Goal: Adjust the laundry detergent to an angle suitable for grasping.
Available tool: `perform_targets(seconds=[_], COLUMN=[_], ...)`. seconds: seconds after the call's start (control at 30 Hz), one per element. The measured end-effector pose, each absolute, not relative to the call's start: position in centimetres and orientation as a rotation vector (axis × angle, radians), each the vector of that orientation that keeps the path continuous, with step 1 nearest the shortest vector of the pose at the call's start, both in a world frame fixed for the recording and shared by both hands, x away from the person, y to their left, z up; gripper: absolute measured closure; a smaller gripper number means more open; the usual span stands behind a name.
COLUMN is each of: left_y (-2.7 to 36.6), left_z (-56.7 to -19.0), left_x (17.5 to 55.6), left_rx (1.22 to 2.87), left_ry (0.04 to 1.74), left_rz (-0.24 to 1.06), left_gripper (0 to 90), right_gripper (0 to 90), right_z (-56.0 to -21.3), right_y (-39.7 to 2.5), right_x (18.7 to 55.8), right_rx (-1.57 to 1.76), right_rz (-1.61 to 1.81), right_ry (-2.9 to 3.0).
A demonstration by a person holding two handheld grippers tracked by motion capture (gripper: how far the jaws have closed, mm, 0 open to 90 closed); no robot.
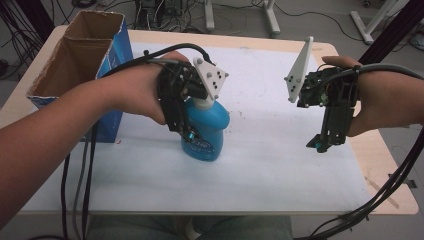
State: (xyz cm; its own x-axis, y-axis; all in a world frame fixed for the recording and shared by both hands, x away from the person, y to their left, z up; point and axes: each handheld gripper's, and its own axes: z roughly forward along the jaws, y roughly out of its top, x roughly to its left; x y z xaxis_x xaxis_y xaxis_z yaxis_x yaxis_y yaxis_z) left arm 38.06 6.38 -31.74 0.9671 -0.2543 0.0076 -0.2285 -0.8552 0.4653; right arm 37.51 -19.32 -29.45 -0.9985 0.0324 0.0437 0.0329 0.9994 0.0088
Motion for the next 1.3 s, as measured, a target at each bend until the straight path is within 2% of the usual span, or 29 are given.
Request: perform_targets(seconds=[0.37, 0.47, 0.83, 1.3], left_y=[7.6, 7.8, 9.1, 10.9], left_z=[-30.1, -29.6, -27.8, -25.2], left_x=[38.3, 38.4, 39.1, 39.0], left_rx=[2.725, 2.758, 2.883, 2.991], left_ry=[-0.285, -0.265, -0.196, -0.090], left_rz=[-0.080, -0.092, -0.059, -0.066], left_gripper=[21.5, 16.9, 9.7, 5.1], right_gripper=[1.5, 1.4, 1.5, 1.5], right_z=[-29.3, -29.2, -29.0, -27.2], right_y=[-19.2, -19.1, -18.9, -18.1], right_x=[37.7, 37.8, 38.0, 38.8], right_rx=[-0.044, -0.041, -0.011, 0.007], right_rz=[-0.020, -0.016, -0.023, -0.033], right_ry=[-3.098, -3.100, -3.102, -3.118])
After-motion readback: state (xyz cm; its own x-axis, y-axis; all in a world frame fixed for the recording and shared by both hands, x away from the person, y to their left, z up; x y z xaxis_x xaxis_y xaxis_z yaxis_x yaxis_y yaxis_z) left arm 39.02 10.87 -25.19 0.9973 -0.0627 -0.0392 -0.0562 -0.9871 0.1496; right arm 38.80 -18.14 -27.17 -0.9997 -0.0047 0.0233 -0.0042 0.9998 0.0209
